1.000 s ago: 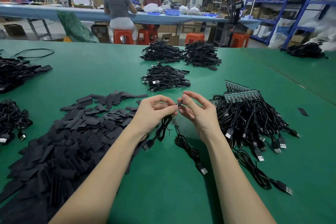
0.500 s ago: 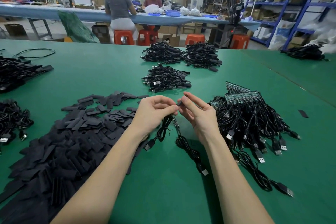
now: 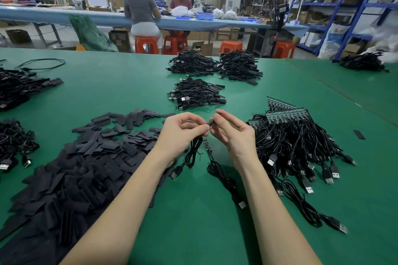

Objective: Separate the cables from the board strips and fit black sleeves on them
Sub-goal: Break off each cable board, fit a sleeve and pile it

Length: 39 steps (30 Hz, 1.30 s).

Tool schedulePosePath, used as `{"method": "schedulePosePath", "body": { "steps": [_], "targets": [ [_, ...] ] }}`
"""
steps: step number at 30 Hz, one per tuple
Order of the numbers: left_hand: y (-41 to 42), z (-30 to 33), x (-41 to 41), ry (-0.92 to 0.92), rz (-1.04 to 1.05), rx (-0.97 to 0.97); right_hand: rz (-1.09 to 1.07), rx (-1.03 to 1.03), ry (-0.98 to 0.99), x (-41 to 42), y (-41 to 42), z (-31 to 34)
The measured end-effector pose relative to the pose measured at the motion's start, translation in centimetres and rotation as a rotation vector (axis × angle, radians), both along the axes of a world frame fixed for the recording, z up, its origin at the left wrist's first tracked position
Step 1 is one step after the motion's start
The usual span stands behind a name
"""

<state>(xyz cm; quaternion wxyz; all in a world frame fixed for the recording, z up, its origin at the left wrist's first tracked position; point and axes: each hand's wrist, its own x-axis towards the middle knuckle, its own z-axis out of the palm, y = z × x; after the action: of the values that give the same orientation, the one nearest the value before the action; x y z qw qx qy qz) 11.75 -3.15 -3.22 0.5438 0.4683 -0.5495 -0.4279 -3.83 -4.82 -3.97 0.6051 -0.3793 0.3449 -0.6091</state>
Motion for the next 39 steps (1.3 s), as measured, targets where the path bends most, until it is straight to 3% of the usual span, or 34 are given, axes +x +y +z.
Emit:
{"method": "schedulePosePath", "body": {
  "steps": [4,9,14,20,28,31,35,39],
  "targets": [
    [-0.3,-0.2,-0.1,-0.043,-0.019,0.012,-0.045,-0.032,0.014,-0.2,0.0,0.2],
    [-0.5,-0.3,1.2,-0.231,-0.132,0.133,-0.16,0.0,-0.106,-0.9,-0.4,0.1],
    [-0.4,-0.1,1.6,-0.436,-0.093,0.021,-0.205,0.005,-0.129,-0.9,-0.9,-0.1],
    [-3.5,1.6,2.0,-0.661,0.196,-0.274,-0.187,0.081,0.251,-1.3,-1.7,-1.1],
    [-11.6,1.2,-0.3,-1.297,0.246,-0.347,-0.073,-0.076,1.001,0.4,-2.1,-2.6],
    [-13.3,-0.3,-0.6,-1.537,0.173,-0.243,-0.046,-0.109,1.078,0.3,-2.0,-2.8],
    [-14.5,-1.4,-1.2,-1.464,0.101,-0.067,-0.041,-0.11,1.107,0.3,-2.0,-2.8],
    [-15.8,-1.4,-1.4,-1.505,0.082,0.022,-0.048,-0.107,1.131,0.5,-1.9,-2.9]
  ]
}}
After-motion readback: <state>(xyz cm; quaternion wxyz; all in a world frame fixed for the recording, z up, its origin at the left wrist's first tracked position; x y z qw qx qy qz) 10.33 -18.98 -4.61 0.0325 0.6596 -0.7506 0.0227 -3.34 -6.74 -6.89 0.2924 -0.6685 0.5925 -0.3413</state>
